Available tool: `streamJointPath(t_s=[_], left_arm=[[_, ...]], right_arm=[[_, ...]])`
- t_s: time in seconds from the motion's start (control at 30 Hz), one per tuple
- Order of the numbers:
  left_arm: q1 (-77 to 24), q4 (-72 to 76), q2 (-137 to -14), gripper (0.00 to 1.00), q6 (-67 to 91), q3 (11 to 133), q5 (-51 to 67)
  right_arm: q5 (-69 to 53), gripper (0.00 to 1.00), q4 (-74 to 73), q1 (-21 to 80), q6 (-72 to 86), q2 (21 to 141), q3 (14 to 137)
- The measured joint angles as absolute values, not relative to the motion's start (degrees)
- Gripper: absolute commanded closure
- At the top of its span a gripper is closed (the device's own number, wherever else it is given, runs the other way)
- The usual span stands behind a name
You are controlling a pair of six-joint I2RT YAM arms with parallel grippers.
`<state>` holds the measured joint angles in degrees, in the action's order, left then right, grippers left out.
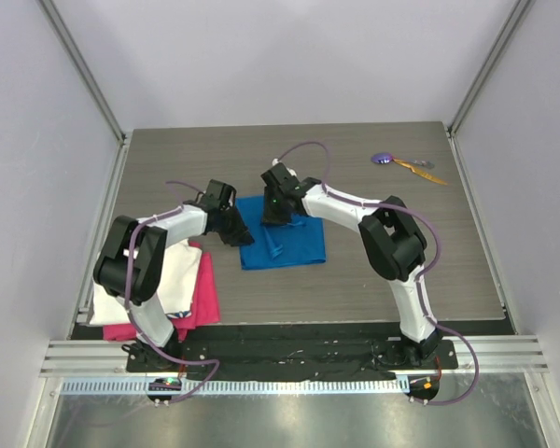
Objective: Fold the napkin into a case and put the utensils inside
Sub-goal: Fold the rectangle-folded napkin at the center of the board.
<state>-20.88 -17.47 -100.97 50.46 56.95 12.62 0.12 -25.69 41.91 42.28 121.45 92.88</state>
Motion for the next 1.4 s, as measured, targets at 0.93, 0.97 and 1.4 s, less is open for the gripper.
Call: streamJointPath(t_s=[0.93, 0.97, 1.4], left_arm=[[-28.64, -25.82, -99.96, 0.50, 42.83, 64.73, 10.66], [-28.64, -26.11, -100.49, 0.51, 42.78, 64.73, 10.33], [-28.64, -26.70, -102.94, 0.58, 42.83, 64.69, 8.99]], right_arm=[[-9.04, 0.29, -28.77, 27.79, 26.61, 113.67, 87.46], [-9.45, 0.30, -28.77, 27.92, 26.06, 114.63, 87.48], [-12.99, 0.66, -27.11, 28.36, 24.51, 119.52, 87.53]])
